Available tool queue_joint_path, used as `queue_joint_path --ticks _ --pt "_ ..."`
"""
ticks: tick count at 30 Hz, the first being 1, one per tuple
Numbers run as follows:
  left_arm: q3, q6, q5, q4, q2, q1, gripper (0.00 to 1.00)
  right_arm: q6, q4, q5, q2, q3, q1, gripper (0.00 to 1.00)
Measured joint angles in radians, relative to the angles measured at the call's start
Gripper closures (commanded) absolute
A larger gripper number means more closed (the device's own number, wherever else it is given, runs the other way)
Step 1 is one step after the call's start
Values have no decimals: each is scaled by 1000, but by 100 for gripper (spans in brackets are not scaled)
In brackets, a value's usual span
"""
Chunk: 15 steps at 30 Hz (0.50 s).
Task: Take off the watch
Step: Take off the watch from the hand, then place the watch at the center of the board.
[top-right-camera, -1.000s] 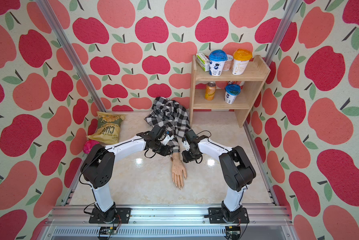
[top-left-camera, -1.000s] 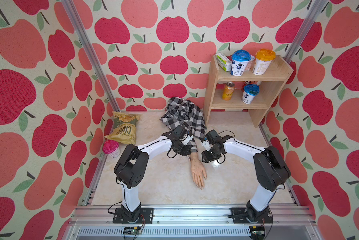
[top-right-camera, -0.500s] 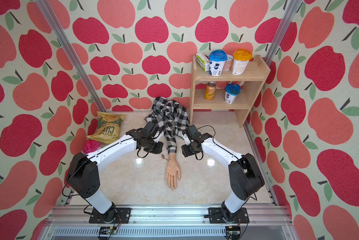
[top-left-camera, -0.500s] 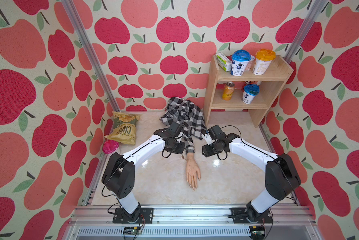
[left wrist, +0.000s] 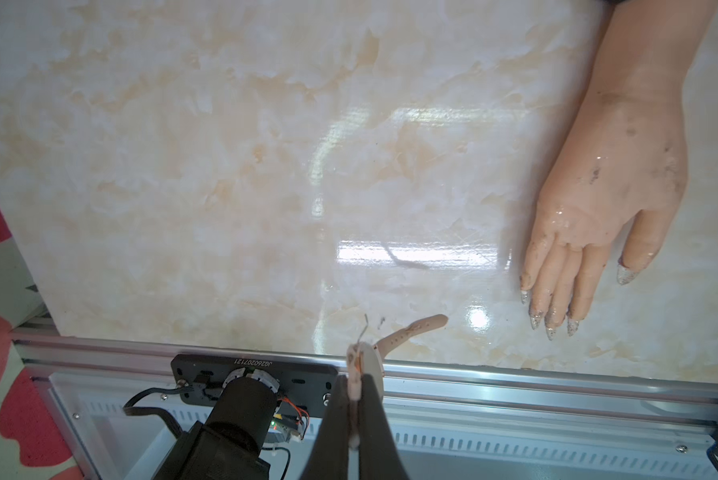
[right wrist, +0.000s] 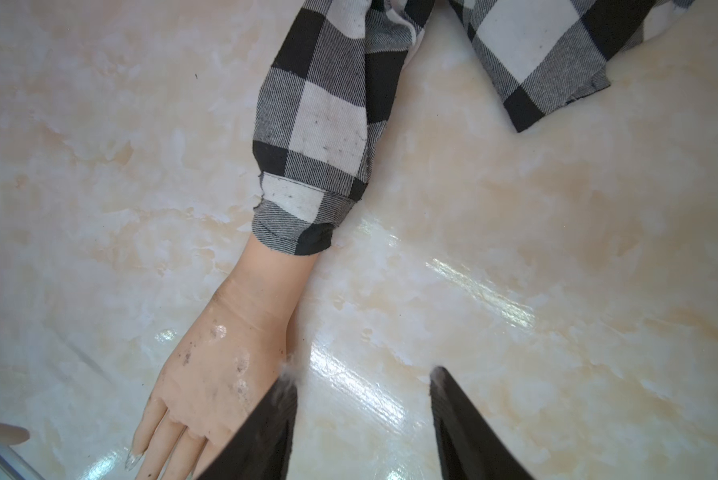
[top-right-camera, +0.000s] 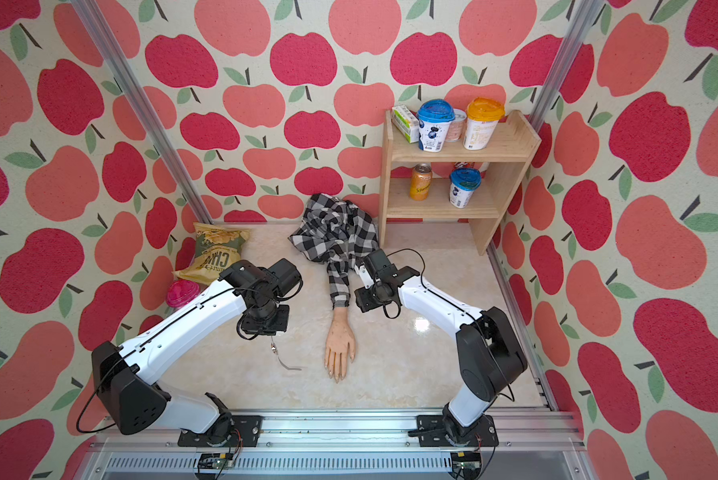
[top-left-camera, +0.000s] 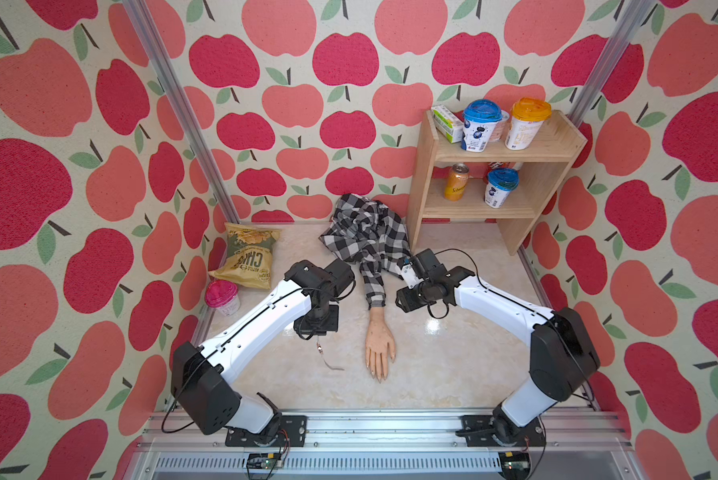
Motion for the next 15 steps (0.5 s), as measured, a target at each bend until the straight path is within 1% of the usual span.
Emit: queue_joint_path --ticks 2,4,7,11,15 --pt "-2 -8 2 -4 38 27 100 0 13 -3 0 -9 1 45" --pt "-13 -3 14 23 84 77 100 0 21 -3 -1 -23 6 45" --pt "0 12 15 57 208 146 100 0 33 -3 -11 -56 14 45" --pt "113 54 8 89 444 177 100 4 43 -3 -45 -97 20 45" --pt "242 97 13 98 584 204 100 5 53 -3 -82 -122 20 45"
